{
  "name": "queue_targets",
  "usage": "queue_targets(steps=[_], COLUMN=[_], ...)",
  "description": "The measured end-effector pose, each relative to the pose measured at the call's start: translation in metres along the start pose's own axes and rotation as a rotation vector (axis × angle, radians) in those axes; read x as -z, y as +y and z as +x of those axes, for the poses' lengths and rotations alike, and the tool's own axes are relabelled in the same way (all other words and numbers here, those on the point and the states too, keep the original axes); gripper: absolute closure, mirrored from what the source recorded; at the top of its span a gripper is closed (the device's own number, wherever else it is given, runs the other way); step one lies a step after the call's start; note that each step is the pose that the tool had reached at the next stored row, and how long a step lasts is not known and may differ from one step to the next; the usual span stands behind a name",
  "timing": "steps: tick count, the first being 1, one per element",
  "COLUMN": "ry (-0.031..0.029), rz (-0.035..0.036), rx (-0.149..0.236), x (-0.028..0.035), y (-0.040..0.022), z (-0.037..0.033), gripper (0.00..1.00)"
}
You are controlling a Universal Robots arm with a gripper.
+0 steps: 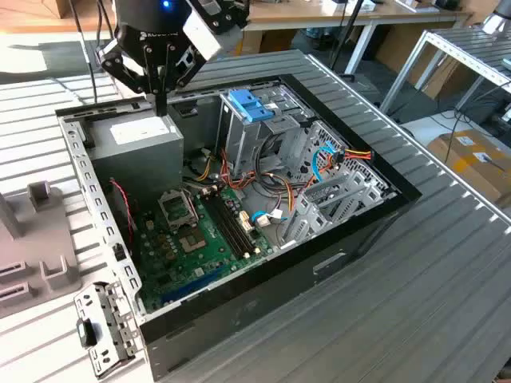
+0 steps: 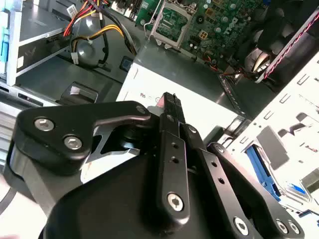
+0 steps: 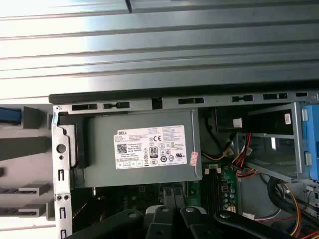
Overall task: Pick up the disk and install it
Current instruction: 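Reach for the disk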
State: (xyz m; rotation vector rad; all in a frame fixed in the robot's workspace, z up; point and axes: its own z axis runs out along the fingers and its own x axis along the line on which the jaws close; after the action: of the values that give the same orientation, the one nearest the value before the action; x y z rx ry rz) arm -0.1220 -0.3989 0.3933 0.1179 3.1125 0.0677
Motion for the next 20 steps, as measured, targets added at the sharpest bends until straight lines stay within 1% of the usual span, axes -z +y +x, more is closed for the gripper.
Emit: queue_targets(steps=[20], ry=[0.0000], rz=[0.0000], rx=[0.000], x=[0.0003], y=[-0.0007], z=[0.0100], gripper=[0.89])
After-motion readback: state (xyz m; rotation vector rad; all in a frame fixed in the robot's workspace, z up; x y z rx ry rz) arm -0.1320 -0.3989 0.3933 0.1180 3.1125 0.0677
